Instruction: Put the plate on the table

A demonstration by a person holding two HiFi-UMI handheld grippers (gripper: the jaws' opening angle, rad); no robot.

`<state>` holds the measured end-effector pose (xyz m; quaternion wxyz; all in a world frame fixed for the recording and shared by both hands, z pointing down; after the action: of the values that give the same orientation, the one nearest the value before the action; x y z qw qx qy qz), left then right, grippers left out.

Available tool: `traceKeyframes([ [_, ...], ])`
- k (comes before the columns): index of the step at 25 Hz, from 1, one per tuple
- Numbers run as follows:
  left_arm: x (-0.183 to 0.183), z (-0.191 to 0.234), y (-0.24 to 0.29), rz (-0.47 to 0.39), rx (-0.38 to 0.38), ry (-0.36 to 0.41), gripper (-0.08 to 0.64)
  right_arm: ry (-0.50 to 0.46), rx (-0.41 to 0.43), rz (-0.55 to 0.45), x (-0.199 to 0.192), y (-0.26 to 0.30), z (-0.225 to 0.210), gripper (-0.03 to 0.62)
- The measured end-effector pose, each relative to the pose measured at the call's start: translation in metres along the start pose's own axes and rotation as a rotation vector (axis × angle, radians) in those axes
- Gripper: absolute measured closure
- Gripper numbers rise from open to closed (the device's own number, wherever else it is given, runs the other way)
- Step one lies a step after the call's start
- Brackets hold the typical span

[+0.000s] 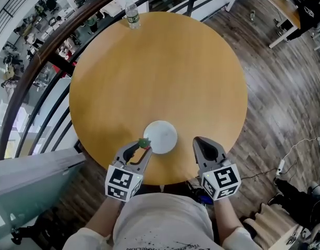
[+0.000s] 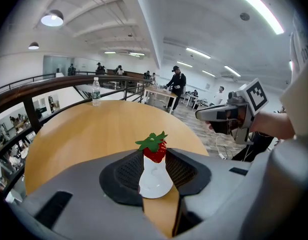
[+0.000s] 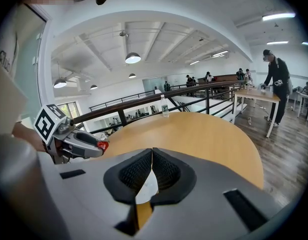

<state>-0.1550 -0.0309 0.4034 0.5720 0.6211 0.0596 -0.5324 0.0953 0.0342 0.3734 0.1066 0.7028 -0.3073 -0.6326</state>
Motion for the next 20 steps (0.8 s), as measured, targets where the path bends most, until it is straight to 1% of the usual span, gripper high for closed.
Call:
traceKeyframes([
  [4, -0.005, -0.004, 0.015, 0.042, -0.007, 0.026, 0.41, 0.007, -0.008, 0.013, -0.004, -0.001, -0.006, 0.567],
  [8, -0.008, -0.007, 0.033, 0.074, -0.028, 0.038, 0.41, -0.015, -0.006, 0.027, -0.016, 0.006, -0.014, 0.566],
  [12, -0.01, -0.008, 0.044, 0.092, -0.034, 0.059, 0.41, 0.001, 0.0, 0.03, -0.025, 0.012, -0.016, 0.566],
  [16, -0.004, -0.019, 0.034, 0.104, -0.029, 0.072, 0.41, 0.016, 0.007, 0.03, -0.021, 0.001, -0.012, 0.566],
  [20, 0.001, -0.024, 0.039, 0.116, -0.015, 0.073, 0.41, 0.022, 0.012, 0.017, -0.014, -0.001, -0.019, 0.566],
])
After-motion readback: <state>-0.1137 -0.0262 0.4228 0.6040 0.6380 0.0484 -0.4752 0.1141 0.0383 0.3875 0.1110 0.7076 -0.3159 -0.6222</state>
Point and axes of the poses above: the fingertips, and each gripper's own axes: y forward along the fingers, z to its left, x out of its top, the point moved 10 cm from there along -y, backward along the fingers, and after that the axes turned 3 degrees about z, right-handed, at the moved point
